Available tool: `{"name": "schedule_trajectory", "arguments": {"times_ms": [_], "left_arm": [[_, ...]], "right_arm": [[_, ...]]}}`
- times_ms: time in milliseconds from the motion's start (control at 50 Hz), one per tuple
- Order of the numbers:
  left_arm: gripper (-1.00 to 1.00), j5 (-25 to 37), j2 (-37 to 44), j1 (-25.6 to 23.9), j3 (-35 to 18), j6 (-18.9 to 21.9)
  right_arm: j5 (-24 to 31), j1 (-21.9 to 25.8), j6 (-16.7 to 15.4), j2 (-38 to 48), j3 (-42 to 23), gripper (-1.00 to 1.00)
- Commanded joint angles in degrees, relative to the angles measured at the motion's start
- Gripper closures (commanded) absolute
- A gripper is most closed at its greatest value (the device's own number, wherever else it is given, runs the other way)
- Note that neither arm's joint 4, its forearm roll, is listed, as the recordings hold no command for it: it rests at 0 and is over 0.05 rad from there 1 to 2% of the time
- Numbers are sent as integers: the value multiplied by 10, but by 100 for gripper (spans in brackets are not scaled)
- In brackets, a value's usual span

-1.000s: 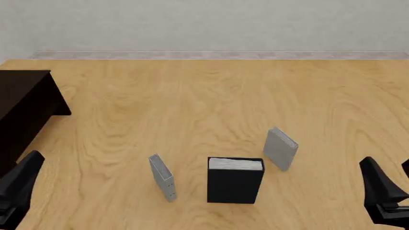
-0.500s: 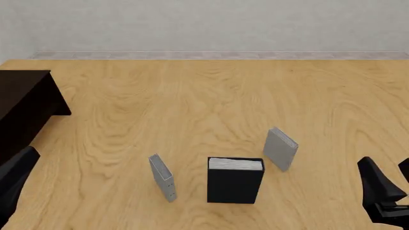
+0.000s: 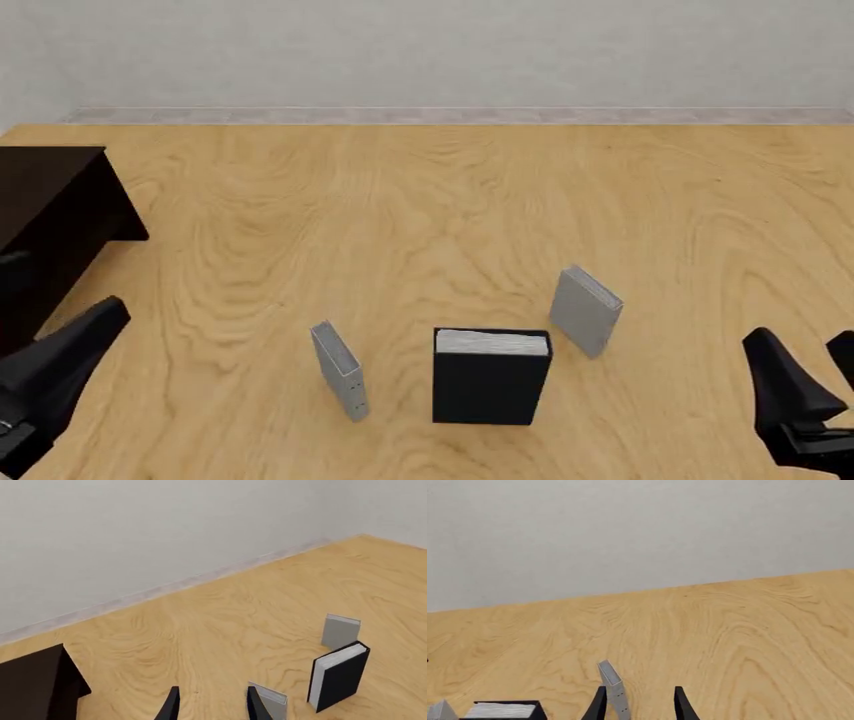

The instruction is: Pick up the book in the middle and place it on the cabinet shelf.

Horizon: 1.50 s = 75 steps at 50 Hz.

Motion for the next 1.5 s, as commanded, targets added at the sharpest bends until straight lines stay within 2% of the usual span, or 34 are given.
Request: {"name": "schedule_trajectory", "arguments": {"times_ms": [20,160,200,220,240,280,340,380,500,560,600,760,1000,1180,1220,1240,1380,1440,1500], "left_arm": [[-100,-28,45,-32,7,15],[-100,-39,81,-52,-10,27],[-100,-39,87,-53,-19,21],[-100,-38,90,-57,-26,-3],[-100,-40,97,-60,-31,-10],[-100,-51,114,-60,-27,21],[-100,-58,131,-69,-34,1],[-100,-72,148,-82,-28,20],[-100,-85,167,-93,-31,2],[-100,-90,191,-108,-39,7],[-100,-81,203,-121,-59,0],[-100,-57,241,-127,-108,19],[-100,-57,290,-150,-109,36],[-100,-22,330,-161,-156,49],[-100,-20,345,-152,-160,68],[-100,-19,351,-158,-165,55],[-100,-16,396,-190,-182,70],[-100,-13,400,-191,-188,65],[-100,0,411,-214,-205,53]], "right_arm": [[-2,7,2,2,0,-100],[-2,8,2,4,0,-100],[-2,9,2,4,0,-100],[-2,9,2,4,0,-100],[-2,9,2,4,0,-100],[-2,10,2,4,0,-100],[-1,10,3,3,0,-100],[0,10,3,2,0,-100],[-1,11,4,4,0,-100],[1,11,4,2,0,-100],[-1,12,4,5,0,-100],[-1,13,3,5,0,-100],[-2,15,1,6,0,-100],[-1,13,3,6,0,-100],[0,14,3,5,0,-100],[0,14,3,5,0,-100],[2,15,2,5,0,-100],[3,14,3,4,0,-100],[3,14,3,5,0,-100]]}}
